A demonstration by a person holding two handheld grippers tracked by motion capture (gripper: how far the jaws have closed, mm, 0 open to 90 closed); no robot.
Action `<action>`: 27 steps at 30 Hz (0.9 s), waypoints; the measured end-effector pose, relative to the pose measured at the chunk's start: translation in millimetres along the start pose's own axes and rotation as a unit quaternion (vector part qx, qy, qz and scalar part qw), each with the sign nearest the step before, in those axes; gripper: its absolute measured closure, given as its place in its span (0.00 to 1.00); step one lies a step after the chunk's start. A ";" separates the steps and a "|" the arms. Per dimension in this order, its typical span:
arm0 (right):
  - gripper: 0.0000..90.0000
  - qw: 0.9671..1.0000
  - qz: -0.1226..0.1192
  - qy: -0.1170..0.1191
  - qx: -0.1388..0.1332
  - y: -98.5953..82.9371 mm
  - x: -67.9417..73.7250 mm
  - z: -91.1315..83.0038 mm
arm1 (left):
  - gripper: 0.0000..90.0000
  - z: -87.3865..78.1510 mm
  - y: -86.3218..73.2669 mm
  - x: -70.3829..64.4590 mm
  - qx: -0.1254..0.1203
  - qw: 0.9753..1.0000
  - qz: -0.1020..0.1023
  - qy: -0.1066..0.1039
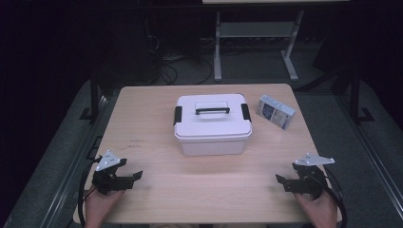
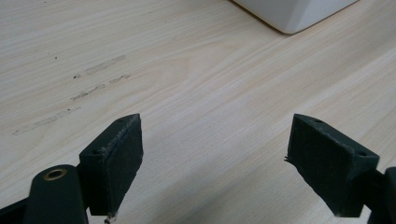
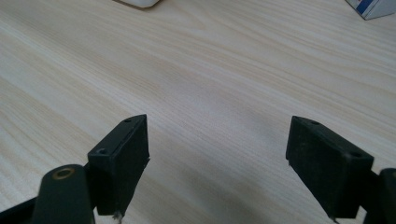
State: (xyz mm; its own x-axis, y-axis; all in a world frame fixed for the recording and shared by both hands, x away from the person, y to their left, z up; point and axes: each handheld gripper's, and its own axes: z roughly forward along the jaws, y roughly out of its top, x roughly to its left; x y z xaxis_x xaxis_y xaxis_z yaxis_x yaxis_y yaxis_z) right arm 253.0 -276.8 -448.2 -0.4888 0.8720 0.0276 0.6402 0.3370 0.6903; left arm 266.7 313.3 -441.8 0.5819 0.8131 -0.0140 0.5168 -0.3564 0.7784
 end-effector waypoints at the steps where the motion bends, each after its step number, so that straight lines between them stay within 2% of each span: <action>1: 0.23 1.000 0.000 0.000 -0.001 -0.2 0.0 -0.2 | 0.20 0.0 0.2 0.2 -0.001 1.000 0.000 0.000; 10: 0.24 1.000 0.007 0.013 0.017 -2.4 -1.8 -3.0 | 0.19 1.4 0.5 1.6 -0.002 1.000 -0.004 -0.006; 11: 0.24 1.000 0.009 0.021 0.021 -2.0 -2.5 -3.7 | 0.19 1.5 0.5 1.9 -0.002 1.000 -0.005 -0.006; 12: 0.24 0.999 0.004 0.028 0.040 -0.2 -3.8 -5.2 | 0.19 1.3 0.7 2.3 -0.005 1.000 -0.004 -0.006; 13: 0.24 0.999 0.004 0.028 0.040 -0.2 -3.8 -5.2 | 0.19 1.3 0.7 2.3 -0.005 1.000 -0.004 -0.006; 16: 0.25 0.996 0.022 0.070 0.047 4.0 -8.3 -10.0 | 0.19 1.5 0.9 2.5 -0.004 1.000 -0.005 -0.007; 18: 0.25 0.995 0.026 0.077 0.050 5.6 -8.9 -11.1 | 0.19 1.6 0.9 2.2 -0.002 1.000 -0.005 -0.007; 20: 0.24 0.996 0.016 0.066 0.066 13.3 -8.6 -14.9 | 0.19 0.7 0.5 2.4 -0.004 1.000 -0.006 -0.006; 24: 0.24 0.995 0.000 0.063 0.074 23.9 -7.5 -21.6 | 0.19 0.4 0.3 3.3 -0.005 1.000 -0.008 -0.007; 27: 0.24 0.994 -0.023 0.064 0.087 41.3 -7.6 -32.4 | 0.19 0.6 0.1 3.9 -0.004 1.000 -0.008 -0.008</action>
State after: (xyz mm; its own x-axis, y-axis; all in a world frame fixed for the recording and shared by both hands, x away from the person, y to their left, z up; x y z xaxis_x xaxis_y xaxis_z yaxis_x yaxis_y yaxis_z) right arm 263.9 -281.0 -396.5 -0.5845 0.8053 0.0991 0.7027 0.4414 0.5580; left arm 269.3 316.2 -442.2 0.5831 0.8116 -0.0358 0.5215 -0.3401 0.7826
